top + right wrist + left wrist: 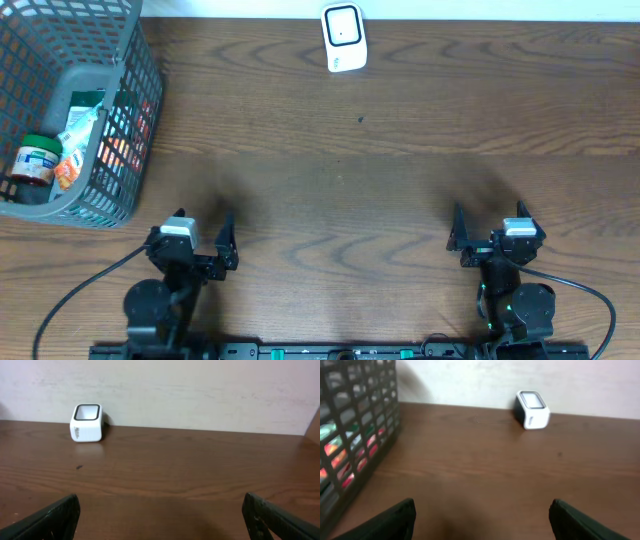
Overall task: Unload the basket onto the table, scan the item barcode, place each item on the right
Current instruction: 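Reach the left gripper into the basket and grasp an orange tissue pack, then carry the orange tissue pack to the table center and release it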
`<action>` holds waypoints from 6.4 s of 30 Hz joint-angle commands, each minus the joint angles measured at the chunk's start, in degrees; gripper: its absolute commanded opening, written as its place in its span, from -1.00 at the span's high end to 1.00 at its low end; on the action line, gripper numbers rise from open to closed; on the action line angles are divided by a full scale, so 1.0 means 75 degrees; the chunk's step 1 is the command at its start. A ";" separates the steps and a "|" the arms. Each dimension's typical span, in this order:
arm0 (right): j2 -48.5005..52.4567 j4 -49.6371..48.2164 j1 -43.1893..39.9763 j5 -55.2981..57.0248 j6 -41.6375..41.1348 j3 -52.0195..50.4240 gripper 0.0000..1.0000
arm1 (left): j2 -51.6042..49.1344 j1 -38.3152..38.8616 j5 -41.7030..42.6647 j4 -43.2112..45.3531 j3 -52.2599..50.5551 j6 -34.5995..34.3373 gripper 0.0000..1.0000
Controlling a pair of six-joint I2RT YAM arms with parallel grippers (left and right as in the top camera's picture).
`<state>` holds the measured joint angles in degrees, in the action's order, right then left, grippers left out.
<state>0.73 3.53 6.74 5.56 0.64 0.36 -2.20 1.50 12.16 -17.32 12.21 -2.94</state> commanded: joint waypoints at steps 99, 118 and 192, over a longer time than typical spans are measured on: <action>-0.0047 0.0023 -0.0044 -0.0009 0.0038 -0.0006 -0.99 | -1.6839 -0.4721 -0.2113 -0.6793 1.3356 -0.8134 -0.69; -0.0047 0.0023 -0.0044 -0.0009 0.0038 -0.0006 -0.99 | -1.6807 -0.4628 -0.2107 -0.6473 1.3003 -0.7915 0.20; -0.0047 0.0023 -0.0044 -0.0009 0.0035 -0.0006 -0.98 | -1.6136 0.4473 -0.2113 -0.6496 1.0646 -0.4628 -0.40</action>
<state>0.69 3.55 6.74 5.54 0.64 0.36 -123.13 35.09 -2.68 -66.06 92.20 -39.07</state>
